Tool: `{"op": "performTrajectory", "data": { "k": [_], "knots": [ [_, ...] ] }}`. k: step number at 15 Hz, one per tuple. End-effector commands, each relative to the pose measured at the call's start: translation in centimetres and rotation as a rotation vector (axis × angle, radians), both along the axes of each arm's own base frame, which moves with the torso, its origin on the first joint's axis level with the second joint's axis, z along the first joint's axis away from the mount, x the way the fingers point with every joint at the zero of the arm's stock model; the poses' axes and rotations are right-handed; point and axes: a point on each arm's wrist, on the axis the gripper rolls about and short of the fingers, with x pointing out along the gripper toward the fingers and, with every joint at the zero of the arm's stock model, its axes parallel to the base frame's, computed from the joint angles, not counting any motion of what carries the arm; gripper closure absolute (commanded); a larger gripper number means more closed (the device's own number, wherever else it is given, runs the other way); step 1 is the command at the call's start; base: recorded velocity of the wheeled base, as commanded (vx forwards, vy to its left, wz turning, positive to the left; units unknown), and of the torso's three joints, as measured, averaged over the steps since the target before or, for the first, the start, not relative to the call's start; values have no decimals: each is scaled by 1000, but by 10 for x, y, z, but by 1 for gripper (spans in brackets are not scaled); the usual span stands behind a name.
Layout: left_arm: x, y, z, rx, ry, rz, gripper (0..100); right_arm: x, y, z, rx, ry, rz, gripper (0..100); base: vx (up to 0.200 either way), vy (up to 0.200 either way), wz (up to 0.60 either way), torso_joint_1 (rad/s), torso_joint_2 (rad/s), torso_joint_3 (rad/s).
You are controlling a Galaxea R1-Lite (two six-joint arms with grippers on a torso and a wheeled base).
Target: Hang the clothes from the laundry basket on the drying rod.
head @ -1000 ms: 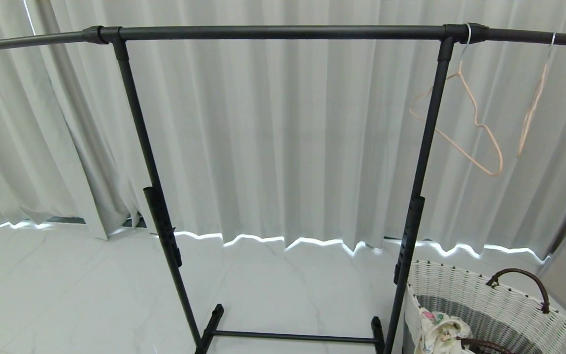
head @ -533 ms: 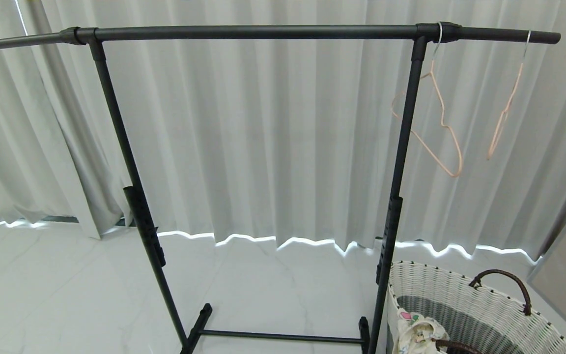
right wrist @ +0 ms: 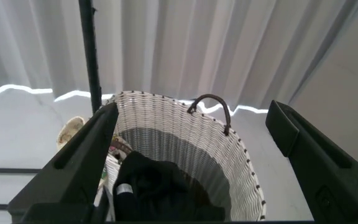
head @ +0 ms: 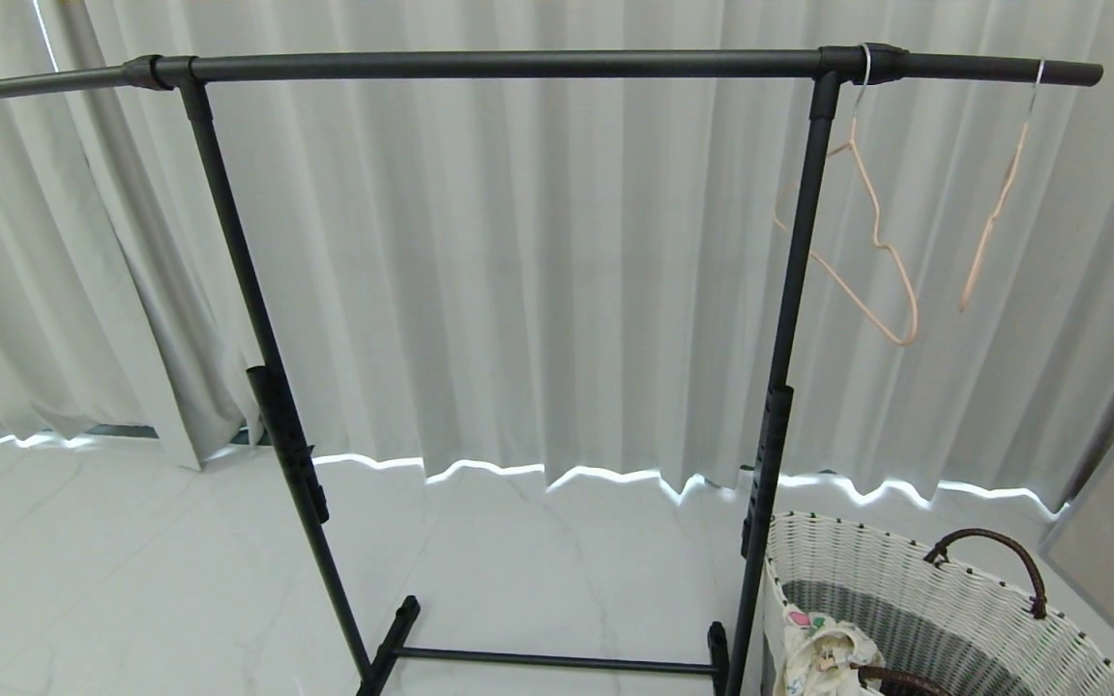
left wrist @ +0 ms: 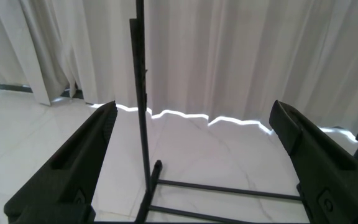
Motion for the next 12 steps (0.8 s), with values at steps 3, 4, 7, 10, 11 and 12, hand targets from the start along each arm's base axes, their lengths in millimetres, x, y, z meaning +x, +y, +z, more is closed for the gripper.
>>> {"op": "performTrajectory", "data": {
  "k": [3, 4, 7, 10, 11, 12],
  "knots": [
    [0, 0, 0, 0, 0, 1, 0, 0, 0, 0, 4, -6, -1, 0, 0, 0, 0, 0, 0, 0],
    [0, 0, 0, 0, 0, 1, 0, 0, 0, 0, 10, -8, -2, 0, 0, 0, 0, 0, 0, 0],
    [0, 0, 0, 0, 1, 1, 0, -4, 1, 39, 38, -62, 117, 0, 0, 0, 0, 0, 0, 0],
    [0, 0, 0, 0, 1, 1, 0, 25, 2, 75, 13, 125, 185, 0, 0, 0, 0, 0, 0, 0],
    [0, 0, 0, 0, 1, 1, 0, 39, 4, 72, -43, 227, 187, 0, 0, 0, 0, 0, 0, 0],
    [0, 0, 0, 0, 0, 1, 0, 53, 5, 69, -96, 333, 195, 0, 0, 0, 0, 0, 0, 0]
  ]
}}
